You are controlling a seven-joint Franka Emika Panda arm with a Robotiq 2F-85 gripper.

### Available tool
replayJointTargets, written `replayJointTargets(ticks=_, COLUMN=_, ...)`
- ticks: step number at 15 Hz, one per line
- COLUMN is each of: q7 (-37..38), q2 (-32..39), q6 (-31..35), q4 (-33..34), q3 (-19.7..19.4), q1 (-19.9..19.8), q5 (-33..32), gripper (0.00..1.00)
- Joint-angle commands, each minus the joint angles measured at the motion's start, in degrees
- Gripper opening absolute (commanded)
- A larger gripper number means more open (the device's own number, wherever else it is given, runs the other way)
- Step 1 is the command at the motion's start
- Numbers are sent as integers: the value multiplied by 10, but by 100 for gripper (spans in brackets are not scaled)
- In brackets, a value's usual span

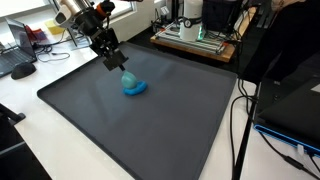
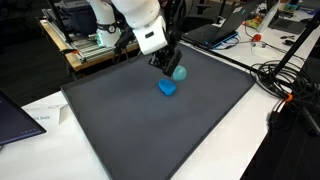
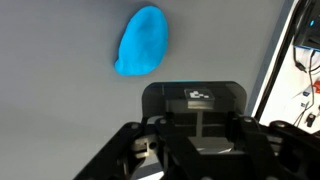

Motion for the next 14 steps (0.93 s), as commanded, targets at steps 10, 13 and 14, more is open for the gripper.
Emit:
replayJointTargets(ticks=10, q7=-61, q2=105, q6=-95, q4=108, q3=2, q1=-49, q5=73, gripper=22)
replayJointTargets(ticks=13, q7=-70, q2=126, q6=-105, q4=124, q3=1, q1=-57, q5=82, gripper=22)
replayJointTargets(ticks=14, q7=-76, q2=132, q6=-106, q4=127, q3=1, q1=-60, q5=86, gripper=22)
